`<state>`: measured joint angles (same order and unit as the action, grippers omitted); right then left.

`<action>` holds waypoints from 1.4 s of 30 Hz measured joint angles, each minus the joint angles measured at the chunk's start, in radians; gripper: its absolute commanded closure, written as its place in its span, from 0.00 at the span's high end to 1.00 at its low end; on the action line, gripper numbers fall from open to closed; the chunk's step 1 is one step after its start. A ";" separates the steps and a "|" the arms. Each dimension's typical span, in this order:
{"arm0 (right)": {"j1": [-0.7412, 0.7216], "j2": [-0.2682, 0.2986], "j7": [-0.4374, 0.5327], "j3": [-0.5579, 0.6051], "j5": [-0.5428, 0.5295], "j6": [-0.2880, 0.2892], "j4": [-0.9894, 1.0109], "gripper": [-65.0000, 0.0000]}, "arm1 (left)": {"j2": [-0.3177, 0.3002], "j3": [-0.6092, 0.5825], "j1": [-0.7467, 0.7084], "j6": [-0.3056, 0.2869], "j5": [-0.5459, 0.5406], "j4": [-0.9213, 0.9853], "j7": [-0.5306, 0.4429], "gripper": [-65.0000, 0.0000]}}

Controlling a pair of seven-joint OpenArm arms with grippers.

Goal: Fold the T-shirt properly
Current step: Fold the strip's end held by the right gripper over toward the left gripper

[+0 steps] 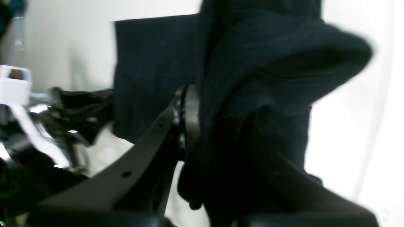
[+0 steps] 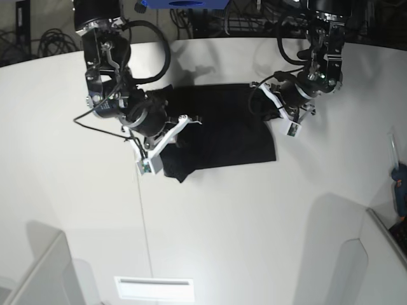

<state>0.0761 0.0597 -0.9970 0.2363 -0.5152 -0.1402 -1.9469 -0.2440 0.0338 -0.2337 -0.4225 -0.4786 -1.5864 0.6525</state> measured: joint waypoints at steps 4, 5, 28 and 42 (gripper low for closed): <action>0.000 -0.031 0.000 0.040 0.004 -0.002 0.000 0.00 | -0.001 0.000 0.000 0.000 0.000 0.000 0.001 0.00; 0.000 -0.042 0.003 0.052 0.003 -0.002 0.000 0.00 | -0.001 0.000 0.000 0.000 0.000 0.000 0.001 0.00; -0.014 -0.122 0.188 0.144 0.002 -0.003 0.165 0.00 | -0.001 0.000 -0.002 0.000 0.000 0.000 -0.002 0.00; -0.038 -0.153 0.239 0.208 0.008 -0.007 0.205 0.00 | -0.006 0.004 -0.003 0.000 0.000 0.000 -0.002 0.00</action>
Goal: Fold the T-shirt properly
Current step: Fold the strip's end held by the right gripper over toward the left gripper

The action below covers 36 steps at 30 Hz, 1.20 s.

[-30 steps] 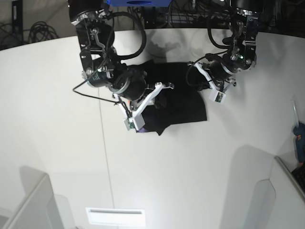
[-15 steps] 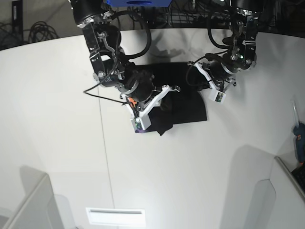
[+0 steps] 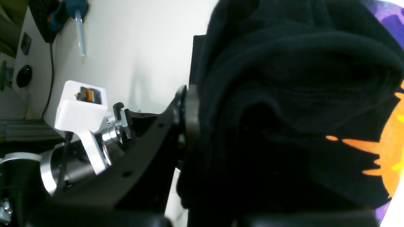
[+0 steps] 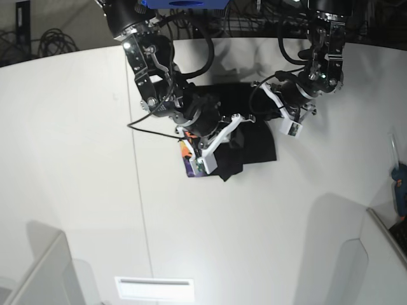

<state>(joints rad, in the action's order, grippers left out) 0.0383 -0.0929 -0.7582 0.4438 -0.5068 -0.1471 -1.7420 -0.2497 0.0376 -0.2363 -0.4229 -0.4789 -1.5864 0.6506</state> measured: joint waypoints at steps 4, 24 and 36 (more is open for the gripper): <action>0.000 -0.002 0.006 0.020 -0.005 0.000 0.012 0.00 | 0.000 -0.002 0.000 0.000 0.000 0.000 0.000 0.00; -0.007 -0.003 0.080 0.093 -0.008 -0.003 0.059 0.00 | 0.000 0.000 -0.016 -0.003 -0.001 -0.004 -0.008 0.00; -0.027 -0.001 0.111 0.093 -0.007 -0.002 0.083 0.00 | 0.003 0.009 -0.016 -0.003 -0.001 -0.005 -0.005 0.00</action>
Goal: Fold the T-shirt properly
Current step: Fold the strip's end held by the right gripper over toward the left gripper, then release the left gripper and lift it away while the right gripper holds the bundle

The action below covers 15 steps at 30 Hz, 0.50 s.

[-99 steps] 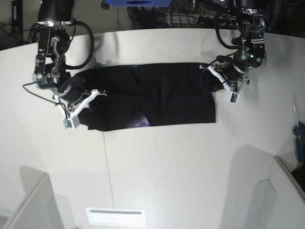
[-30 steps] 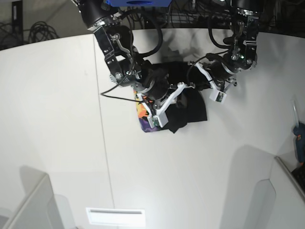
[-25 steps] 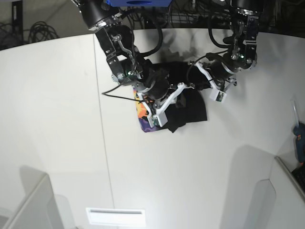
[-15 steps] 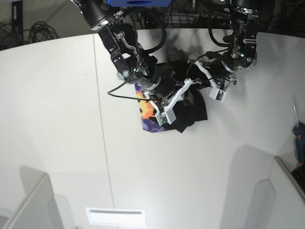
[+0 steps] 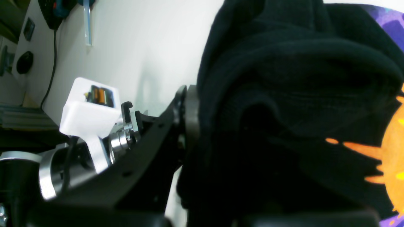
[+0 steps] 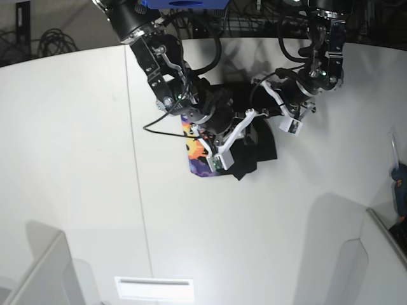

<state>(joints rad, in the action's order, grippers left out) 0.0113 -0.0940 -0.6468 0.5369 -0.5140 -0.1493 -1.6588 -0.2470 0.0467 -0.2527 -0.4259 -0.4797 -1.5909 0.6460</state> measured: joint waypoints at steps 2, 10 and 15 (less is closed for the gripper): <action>0.001 0.000 0.012 0.000 -0.002 0.000 0.032 0.00 | -0.001 0.000 -0.006 0.000 -0.008 0.000 -0.001 0.00; 0.001 0.003 0.019 0.000 -0.001 0.000 0.049 0.00 | 0.005 0.152 -0.131 0.007 0.006 -0.093 0.022 0.00; 0.001 0.000 0.018 0.000 -0.002 0.000 0.049 0.00 | 0.004 0.228 -0.206 0.003 0.001 -0.172 0.024 0.00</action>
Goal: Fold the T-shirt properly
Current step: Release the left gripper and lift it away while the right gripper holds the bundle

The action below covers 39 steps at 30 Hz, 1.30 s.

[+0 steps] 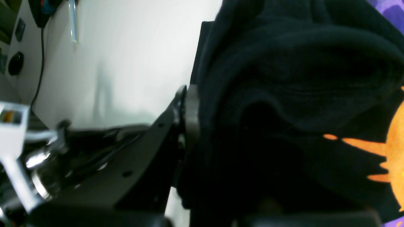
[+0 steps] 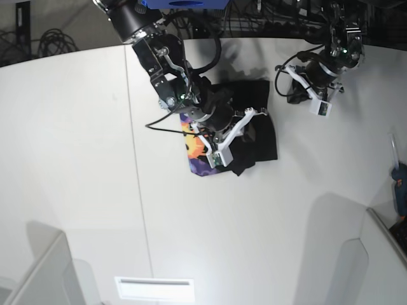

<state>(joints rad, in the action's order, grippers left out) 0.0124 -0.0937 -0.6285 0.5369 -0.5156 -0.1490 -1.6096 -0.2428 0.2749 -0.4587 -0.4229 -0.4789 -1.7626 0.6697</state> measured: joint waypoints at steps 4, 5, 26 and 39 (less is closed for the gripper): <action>0.003 0.000 -0.003 0.000 0.000 0.000 -0.014 0.00 | 0.004 0.080 -0.092 0.000 0.001 -0.028 0.003 0.00; 0.002 0.000 -0.002 0.000 0.000 0.000 -0.017 0.00 | 0.005 0.097 -0.103 0.000 0.002 -0.028 0.006 0.00; 0.004 0.005 -0.001 0.048 0.000 0.003 -0.025 0.00 | 0.053 0.258 -0.158 -0.004 0.000 -0.024 0.000 0.00; -0.019 -0.011 0.035 0.050 -0.001 0.003 0.060 0.00 | 0.054 0.258 -0.156 -0.004 0.000 -0.024 0.000 0.00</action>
<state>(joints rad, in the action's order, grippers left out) -0.0071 -0.1047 -0.5938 0.5873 -0.5163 -0.1463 -1.5494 -0.1890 0.5331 -0.6147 -0.4267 -0.4789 -1.7866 0.6693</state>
